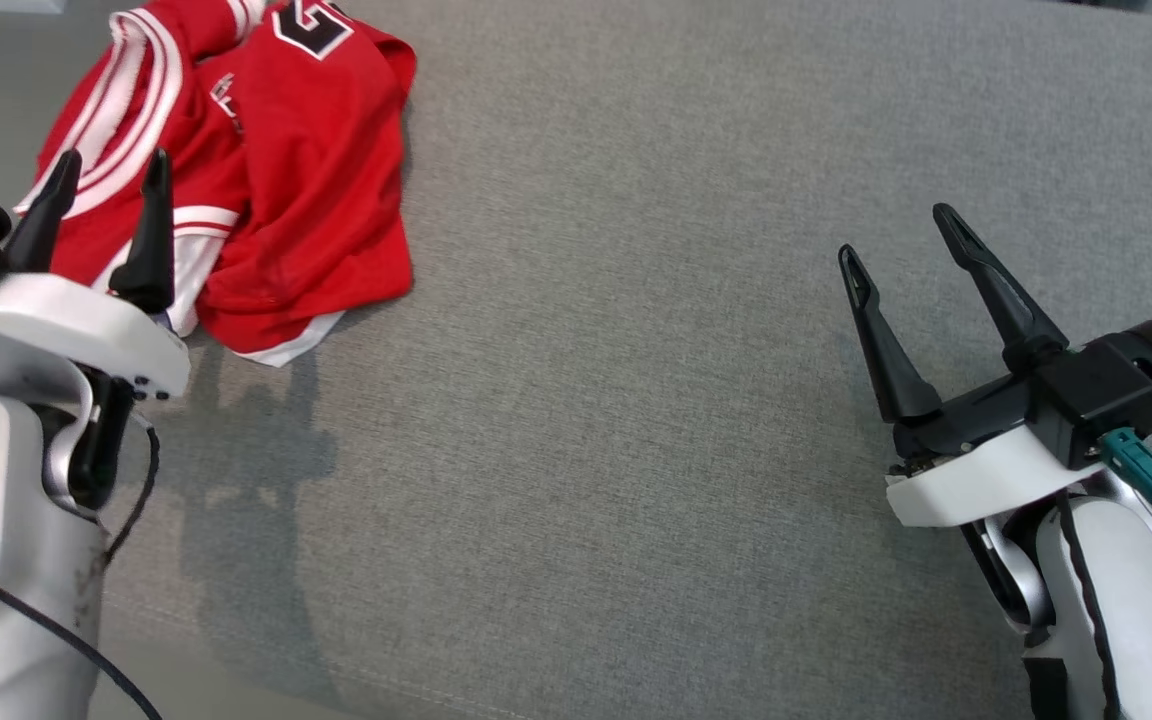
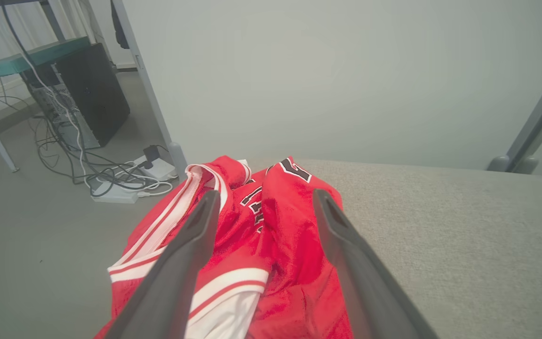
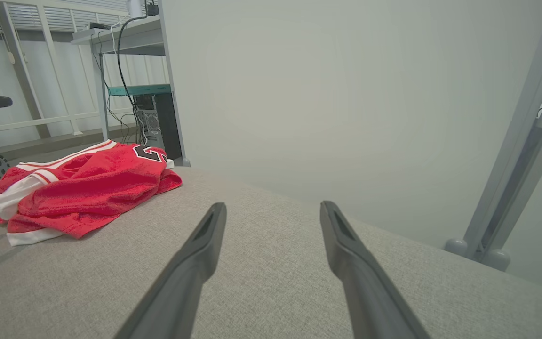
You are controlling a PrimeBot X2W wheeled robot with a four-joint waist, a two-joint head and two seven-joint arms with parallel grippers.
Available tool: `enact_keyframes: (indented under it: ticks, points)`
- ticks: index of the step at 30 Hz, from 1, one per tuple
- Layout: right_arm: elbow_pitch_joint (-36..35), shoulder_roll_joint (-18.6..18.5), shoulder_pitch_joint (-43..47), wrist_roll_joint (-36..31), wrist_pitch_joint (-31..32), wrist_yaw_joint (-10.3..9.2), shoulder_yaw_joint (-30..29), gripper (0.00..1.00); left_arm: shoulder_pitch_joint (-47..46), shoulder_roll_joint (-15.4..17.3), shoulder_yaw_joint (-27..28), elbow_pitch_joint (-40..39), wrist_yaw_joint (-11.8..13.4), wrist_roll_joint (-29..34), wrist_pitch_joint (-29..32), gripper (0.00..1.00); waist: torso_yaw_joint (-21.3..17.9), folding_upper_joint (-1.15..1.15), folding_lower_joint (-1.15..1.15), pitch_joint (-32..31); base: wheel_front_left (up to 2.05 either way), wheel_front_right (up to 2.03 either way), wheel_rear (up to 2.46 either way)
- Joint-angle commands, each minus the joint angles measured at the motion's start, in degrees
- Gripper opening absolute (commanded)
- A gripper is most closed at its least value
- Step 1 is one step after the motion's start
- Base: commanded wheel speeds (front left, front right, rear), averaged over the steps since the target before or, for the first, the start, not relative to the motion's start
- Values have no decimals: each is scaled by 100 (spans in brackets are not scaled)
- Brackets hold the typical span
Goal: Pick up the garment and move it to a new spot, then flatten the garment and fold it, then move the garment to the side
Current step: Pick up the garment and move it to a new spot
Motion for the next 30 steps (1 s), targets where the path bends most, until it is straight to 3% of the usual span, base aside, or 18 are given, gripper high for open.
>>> enact_keyframes:
  ticks: [1,7,13,23,29,30]
  points:
    - [-204,-34,3,-59,106,-3,-50,100,-351,152,-54,177,-61,-18,227,100,-296,0,0,462,0,0,0]
    - [-635,58,116,-139,255,-3,-162,100,-1278,326,-57,899,-173,-494,1087,100,-555,0,0,784,0,0,0]
    - [-692,164,177,-219,223,-2,-110,100,-1857,521,10,1605,-191,-769,1488,100,-752,0,0,948,0,0,0]
    - [-663,292,85,-288,91,-2,-74,100,-2651,925,-166,2784,-22,-491,1671,100,-1013,0,0,1190,0,0,0]
    - [-639,327,67,-313,37,-3,-58,100,-2951,992,-310,3390,84,-379,1826,100,-1082,0,0,1229,0,0,0]
    - [-624,339,64,-317,24,-3,-52,100,-3001,986,-333,3554,68,-393,1829,0,-1089,0,0,1217,0,0,0]
